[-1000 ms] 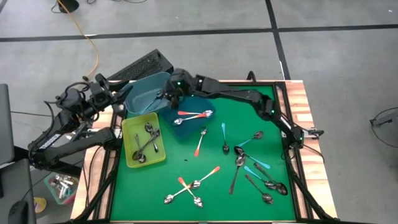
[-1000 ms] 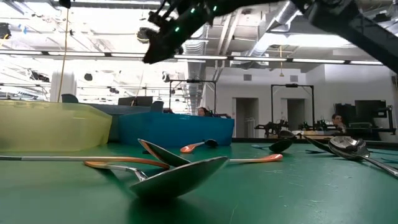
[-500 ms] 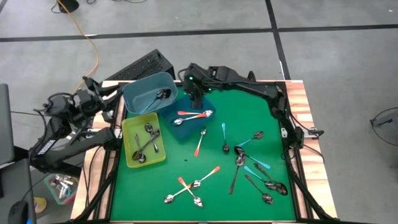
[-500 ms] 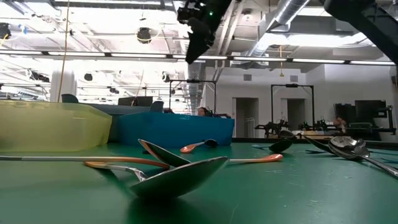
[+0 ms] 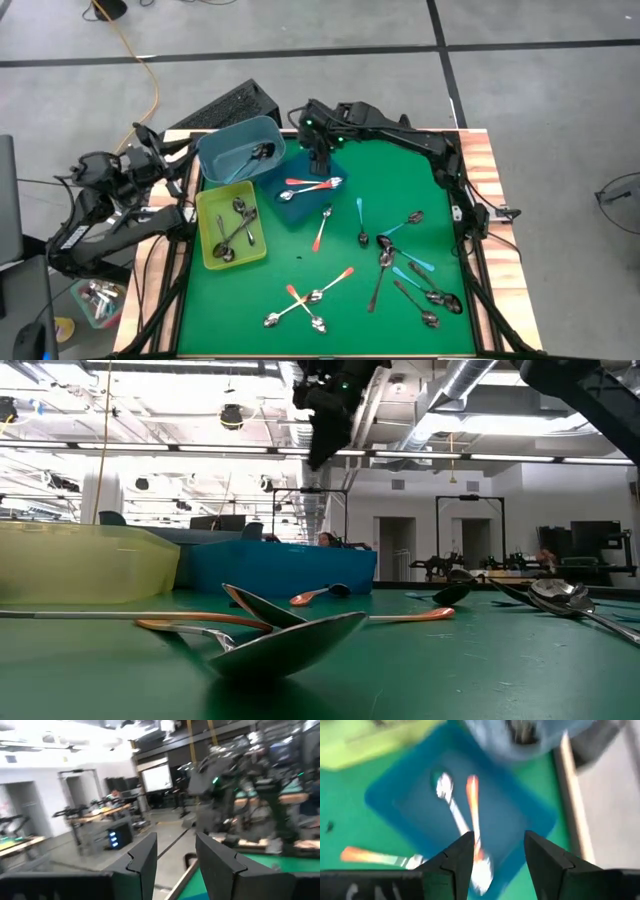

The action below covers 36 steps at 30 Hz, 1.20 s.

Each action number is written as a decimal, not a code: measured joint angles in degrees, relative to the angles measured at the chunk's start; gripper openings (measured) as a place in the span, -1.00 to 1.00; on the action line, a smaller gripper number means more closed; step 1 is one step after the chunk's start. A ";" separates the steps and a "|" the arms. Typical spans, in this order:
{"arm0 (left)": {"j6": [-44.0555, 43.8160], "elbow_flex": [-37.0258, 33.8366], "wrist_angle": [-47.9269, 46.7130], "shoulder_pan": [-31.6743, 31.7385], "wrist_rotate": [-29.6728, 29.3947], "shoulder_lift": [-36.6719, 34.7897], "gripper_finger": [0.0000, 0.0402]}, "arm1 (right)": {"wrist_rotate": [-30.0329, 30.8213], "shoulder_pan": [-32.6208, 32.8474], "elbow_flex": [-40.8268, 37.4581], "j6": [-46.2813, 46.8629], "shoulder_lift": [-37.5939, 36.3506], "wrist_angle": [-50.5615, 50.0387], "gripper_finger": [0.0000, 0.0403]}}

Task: Sort silverware by color (type)
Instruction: Put the blue spoon into the light blue bin

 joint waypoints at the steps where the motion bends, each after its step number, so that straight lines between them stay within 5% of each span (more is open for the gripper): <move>1: -0.72 0.12 0.15 0.00 1.16 0.00 -0.39 | 0.00 0.18 0.00 2.35 0.00 -2.79 -0.10; 7: -9.66 0.47 -0.49 -0.02 3.59 0.00 -0.39 | 1.01 1.96 -0.03 22.06 0.07 -22.30 -0.10; 14: -21.20 0.45 -3.54 -0.01 8.50 -0.12 -0.39 | 3.63 12.06 -8.82 34.72 -5.65 -21.85 -0.10; 22: -27.87 0.47 -3.65 -0.02 18.21 -0.37 -0.39 | 8.68 22.25 -30.52 57.00 -15.49 -20.90 -0.10; 27: -28.49 0.14 -3.63 0.00 18.57 -0.37 -0.39 | 9.22 26.43 -46.53 68.76 -22.14 -9.75 -0.10; 36: -27.63 -0.03 -6.19 -0.01 17.50 -0.37 -0.39 | 8.34 26.95 -67.99 76.41 -27.39 11.60 -0.10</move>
